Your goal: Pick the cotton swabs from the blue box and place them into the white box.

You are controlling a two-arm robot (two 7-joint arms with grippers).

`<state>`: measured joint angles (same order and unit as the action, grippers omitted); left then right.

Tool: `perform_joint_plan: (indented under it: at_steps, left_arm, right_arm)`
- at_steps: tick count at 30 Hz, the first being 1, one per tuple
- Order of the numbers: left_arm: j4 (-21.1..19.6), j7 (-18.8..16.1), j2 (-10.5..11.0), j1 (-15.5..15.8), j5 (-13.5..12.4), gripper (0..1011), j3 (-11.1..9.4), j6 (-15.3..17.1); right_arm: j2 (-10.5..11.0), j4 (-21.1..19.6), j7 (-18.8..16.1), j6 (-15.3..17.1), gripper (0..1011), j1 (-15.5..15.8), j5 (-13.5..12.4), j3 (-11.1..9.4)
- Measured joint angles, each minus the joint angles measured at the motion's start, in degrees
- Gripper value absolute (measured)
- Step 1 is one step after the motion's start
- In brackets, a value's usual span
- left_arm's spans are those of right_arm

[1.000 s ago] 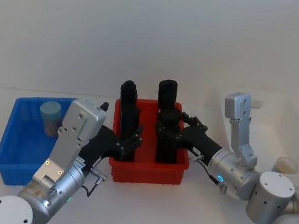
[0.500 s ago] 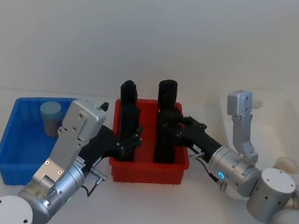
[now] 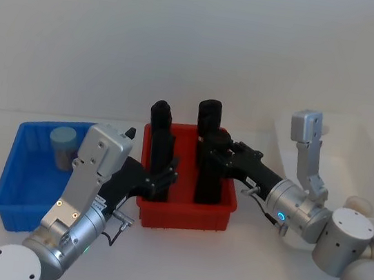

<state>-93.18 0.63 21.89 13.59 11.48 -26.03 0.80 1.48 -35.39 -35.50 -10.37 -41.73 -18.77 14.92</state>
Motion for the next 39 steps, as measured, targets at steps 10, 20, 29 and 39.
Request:
perform_joint_plan:
  at_steps: [10,20,29,39]
  left_arm:
    - [0.0,0.0,0.0,0.0,0.0,1004,0.0,0.0]
    - [0.0,0.0,0.0,0.0,0.0,1004,0.0,0.0]
    - [0.0,0.0,0.0,0.0,0.0,1004,0.0,0.0]
    - [0.0,0.0,0.0,0.0,0.0,1004,0.0,0.0]
  right_arm:
    - [1.05,-5.49,0.63,-0.58,517,2.45,-0.64,-0.78]
    - [3.1,-17.48,3.75,-0.76,517,7.71,0.82,-1.38]
    - [5.26,-29.48,9.69,0.79,517,12.81,3.34,-2.13]
    - [7.47,-39.52,17.22,3.98,517,17.15,5.68,-3.33]
